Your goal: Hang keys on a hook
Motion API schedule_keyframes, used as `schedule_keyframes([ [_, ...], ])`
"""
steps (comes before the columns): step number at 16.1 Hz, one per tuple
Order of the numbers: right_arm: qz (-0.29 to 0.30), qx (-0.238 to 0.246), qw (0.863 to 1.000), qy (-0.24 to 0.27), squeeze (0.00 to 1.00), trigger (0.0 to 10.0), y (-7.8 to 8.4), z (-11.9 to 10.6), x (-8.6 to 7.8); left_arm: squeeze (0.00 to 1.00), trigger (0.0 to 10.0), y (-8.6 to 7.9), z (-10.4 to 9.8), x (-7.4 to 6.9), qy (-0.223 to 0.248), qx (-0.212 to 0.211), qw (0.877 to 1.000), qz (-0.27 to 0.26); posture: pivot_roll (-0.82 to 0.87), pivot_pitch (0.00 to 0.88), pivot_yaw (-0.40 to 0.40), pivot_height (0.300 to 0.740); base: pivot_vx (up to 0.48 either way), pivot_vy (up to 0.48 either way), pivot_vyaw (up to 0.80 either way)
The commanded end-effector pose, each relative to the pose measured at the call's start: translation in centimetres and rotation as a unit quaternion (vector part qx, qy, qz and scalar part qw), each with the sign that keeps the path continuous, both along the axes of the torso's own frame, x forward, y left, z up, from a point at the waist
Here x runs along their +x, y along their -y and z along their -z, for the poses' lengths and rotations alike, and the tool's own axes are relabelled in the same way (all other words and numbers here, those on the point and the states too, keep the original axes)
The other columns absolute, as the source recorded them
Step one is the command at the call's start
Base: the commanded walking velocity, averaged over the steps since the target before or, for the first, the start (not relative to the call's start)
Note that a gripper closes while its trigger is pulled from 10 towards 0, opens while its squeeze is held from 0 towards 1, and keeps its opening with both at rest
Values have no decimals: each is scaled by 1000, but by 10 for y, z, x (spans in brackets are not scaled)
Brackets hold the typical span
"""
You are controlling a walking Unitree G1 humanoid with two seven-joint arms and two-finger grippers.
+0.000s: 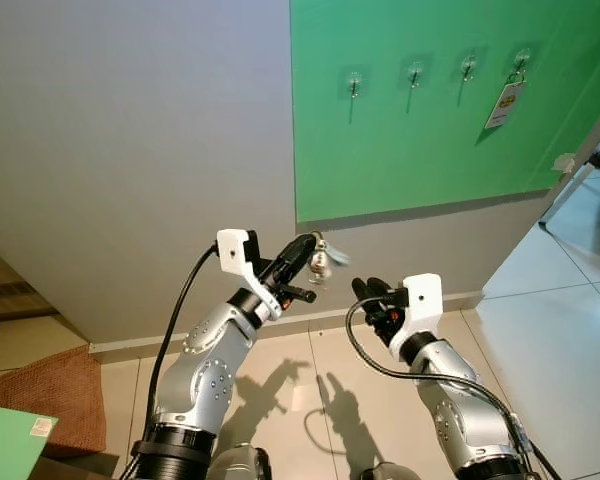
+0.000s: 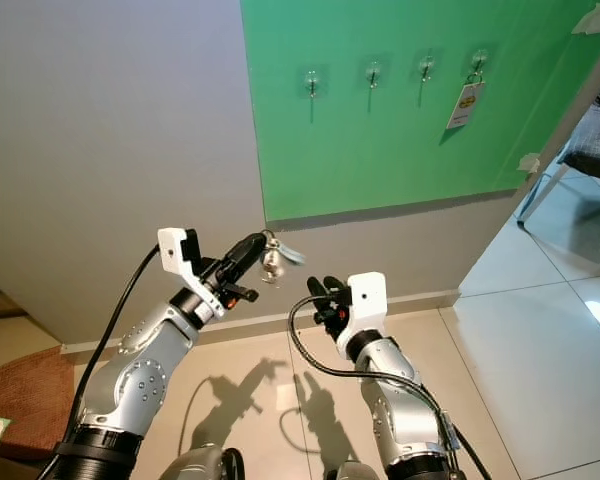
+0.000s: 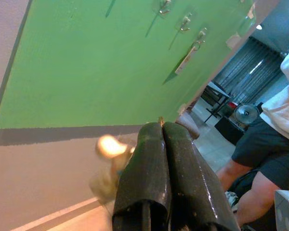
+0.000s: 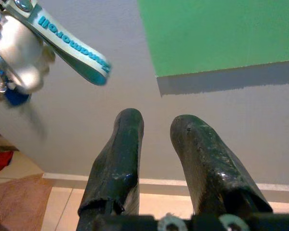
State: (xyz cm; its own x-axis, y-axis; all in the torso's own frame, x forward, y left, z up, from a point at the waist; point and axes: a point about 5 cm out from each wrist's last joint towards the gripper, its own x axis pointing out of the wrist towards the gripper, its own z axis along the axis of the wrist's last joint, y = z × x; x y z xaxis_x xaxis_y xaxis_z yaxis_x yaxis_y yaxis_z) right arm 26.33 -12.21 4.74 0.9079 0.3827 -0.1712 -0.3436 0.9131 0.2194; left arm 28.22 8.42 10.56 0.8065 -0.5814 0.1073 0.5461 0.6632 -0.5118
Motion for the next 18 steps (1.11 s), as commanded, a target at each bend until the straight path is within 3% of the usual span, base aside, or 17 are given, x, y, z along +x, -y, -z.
schedule_keyframes([
  [1, 0, -6, 1000, 1, 0, 10000, 2, 1, 0, 0, 10000, -1, -3, 1, 7, -3, 1000, -2, 5, 110, 35, 740, 0, 0, 0],
  [18, -16, -4, 999, 27, 0, 10000, 6, -10, 8, 0, 10000, 6, -8, 5, 26, -10, 1000, 12, -2, 76, 15, 740, 0, 0, 47],
])
